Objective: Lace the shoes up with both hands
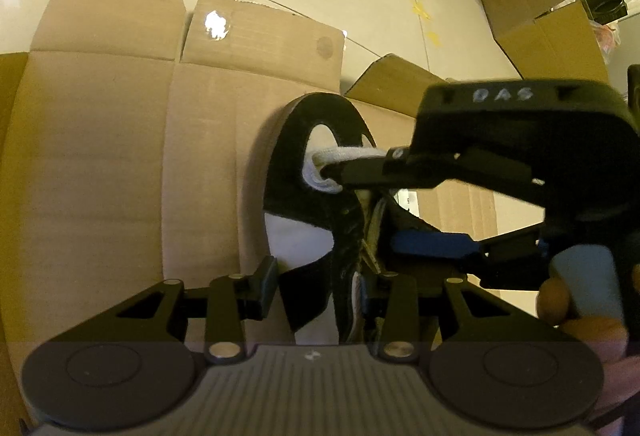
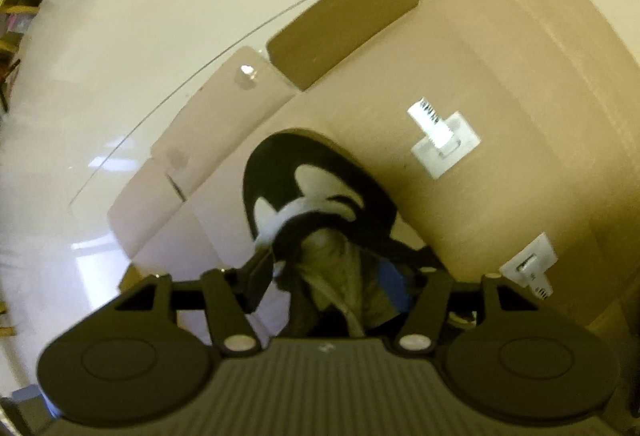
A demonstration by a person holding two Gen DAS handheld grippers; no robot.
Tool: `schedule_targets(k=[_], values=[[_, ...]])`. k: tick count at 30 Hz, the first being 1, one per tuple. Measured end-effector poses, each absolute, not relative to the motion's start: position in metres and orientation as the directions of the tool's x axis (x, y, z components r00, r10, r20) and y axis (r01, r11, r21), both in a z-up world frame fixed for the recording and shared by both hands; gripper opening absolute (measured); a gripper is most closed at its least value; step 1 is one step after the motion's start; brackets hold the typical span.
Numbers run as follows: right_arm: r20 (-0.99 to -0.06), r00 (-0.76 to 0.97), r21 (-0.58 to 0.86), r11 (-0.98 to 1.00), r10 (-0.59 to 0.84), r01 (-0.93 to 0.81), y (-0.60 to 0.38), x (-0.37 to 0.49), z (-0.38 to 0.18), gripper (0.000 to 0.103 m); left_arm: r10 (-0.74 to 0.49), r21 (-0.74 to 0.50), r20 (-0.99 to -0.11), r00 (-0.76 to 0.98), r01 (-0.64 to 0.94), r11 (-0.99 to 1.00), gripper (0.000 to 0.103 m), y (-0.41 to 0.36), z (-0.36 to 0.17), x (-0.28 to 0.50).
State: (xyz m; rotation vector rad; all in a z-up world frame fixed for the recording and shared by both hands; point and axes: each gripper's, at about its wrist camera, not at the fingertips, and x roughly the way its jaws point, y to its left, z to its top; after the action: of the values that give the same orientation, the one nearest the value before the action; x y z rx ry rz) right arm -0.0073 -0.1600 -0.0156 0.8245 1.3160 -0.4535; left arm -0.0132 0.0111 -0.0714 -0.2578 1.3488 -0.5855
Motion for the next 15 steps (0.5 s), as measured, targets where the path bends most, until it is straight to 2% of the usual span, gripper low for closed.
schedule_targets(k=[4,6,8,15], values=[[-0.939,0.273,0.344,0.613,0.210,0.712,-0.173,-0.018,-0.017,0.039,-0.541,-0.507,-0.835,0.101,0.239,0.828,0.041,0.013,-0.073,-0.013],[-0.943,0.266,0.332,0.619,0.200,0.712,-0.173,-0.020,-0.016,0.027,-0.541,-0.508,-0.835,0.101,0.238,0.828,0.041,0.013,-0.073,-0.013],[-0.953,0.234,0.304,0.639,0.194,0.706,-0.170,-0.018,-0.024,0.010,-0.539,-0.504,-0.836,0.102,0.242,0.829,0.041,0.011,-0.073,-0.013],[-0.963,0.222,0.259,0.728,0.149,0.635,-0.156,-0.008,-0.042,0.006,-0.532,-0.496,-0.840,0.106,0.247,0.832,0.045,0.009,-0.075,-0.012]])
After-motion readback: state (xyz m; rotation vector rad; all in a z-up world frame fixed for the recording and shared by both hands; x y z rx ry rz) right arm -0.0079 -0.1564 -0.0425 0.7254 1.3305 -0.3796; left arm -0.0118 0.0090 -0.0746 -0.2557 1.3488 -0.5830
